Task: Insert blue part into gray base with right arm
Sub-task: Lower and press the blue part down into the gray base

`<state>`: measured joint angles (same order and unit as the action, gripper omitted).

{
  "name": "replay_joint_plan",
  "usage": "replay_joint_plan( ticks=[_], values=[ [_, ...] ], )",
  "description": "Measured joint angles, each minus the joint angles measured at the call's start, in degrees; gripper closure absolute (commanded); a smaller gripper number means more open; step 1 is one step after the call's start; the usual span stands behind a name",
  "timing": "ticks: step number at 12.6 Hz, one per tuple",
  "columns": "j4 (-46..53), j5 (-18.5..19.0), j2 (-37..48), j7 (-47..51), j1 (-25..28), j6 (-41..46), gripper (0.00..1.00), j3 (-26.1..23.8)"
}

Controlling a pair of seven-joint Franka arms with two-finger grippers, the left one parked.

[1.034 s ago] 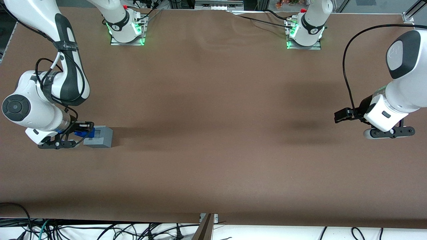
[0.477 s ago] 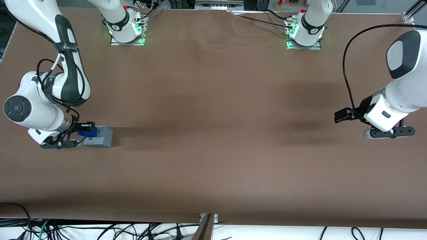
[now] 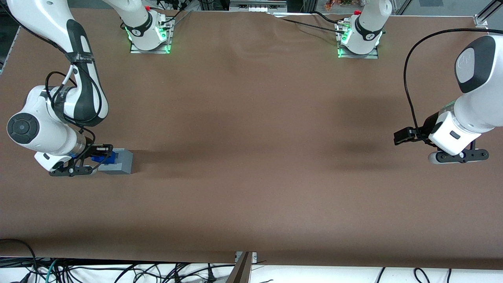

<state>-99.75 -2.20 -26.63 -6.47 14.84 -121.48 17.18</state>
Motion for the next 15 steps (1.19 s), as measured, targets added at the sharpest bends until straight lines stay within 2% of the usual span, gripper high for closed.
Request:
replay_joint_plan(
  ticks=[15],
  values=[
    [0.0,-0.3,-0.6,-0.5,0.0,-1.0,0.81,-0.2]
  ],
)
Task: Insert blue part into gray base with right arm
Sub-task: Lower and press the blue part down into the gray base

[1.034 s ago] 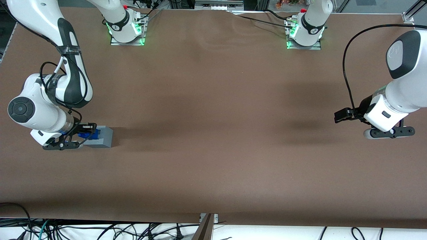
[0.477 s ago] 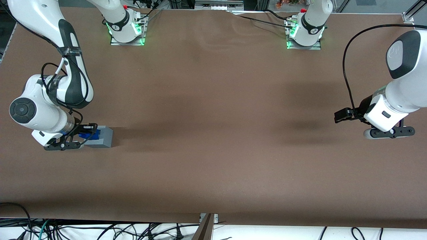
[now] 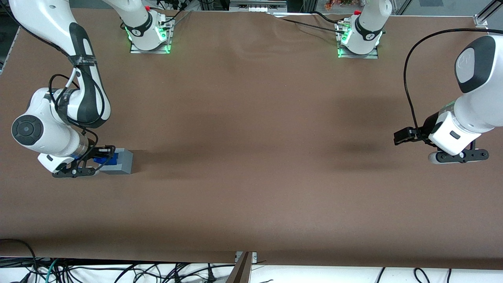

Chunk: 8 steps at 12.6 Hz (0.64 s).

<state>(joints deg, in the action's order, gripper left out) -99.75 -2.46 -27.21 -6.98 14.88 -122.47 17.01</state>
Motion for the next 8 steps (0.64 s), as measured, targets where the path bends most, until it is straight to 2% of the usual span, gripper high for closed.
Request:
replay_joint_plan(
  ticks=[8],
  values=[
    [0.0,-0.4,-0.4,0.0,0.0,-0.2,0.81,0.0]
  ],
)
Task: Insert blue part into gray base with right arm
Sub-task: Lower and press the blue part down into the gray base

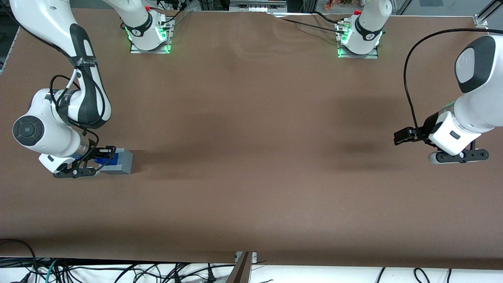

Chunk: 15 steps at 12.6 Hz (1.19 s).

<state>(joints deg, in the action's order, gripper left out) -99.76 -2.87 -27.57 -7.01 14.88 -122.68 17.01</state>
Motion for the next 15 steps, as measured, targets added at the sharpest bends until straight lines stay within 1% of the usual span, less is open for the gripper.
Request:
replay_joint_plan(
  ticks=[12,14,15],
  values=[
    [0.0,-0.3,0.0,0.0,-0.1,0.0,0.80,0.0],
    [-0.1,-0.5,-0.3,0.0,-0.1,0.0,0.79,0.0],
    [-0.1,-0.6,-0.4,0.0,-0.1,-0.1,0.74,0.0]
  ],
)
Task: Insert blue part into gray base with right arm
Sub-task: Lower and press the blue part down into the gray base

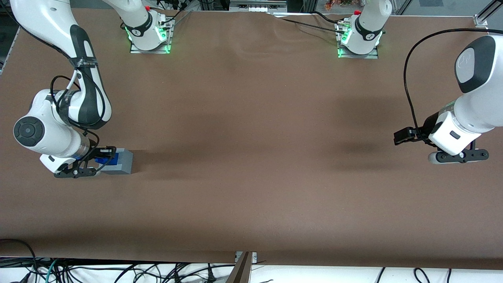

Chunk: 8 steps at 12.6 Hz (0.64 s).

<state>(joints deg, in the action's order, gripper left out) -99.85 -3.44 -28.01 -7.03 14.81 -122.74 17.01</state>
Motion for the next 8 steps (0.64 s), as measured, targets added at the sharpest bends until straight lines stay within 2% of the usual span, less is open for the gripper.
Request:
replay_joint_plan(
  ticks=[1,3,4,5,8],
  values=[
    [0.0,0.0,-0.1,0.0,0.0,0.0,0.58,0.0],
    [0.0,0.0,-0.1,-0.1,0.0,-0.1,0.17,0.0],
    [0.0,0.0,-0.1,-0.1,0.0,-0.1,0.06,0.0],
    [0.0,-0.1,-0.1,-0.1,0.0,-0.1,0.02,0.0],
    [0.1,-0.1,-0.1,-0.1,0.0,-0.2,0.02,0.0]
  ],
)
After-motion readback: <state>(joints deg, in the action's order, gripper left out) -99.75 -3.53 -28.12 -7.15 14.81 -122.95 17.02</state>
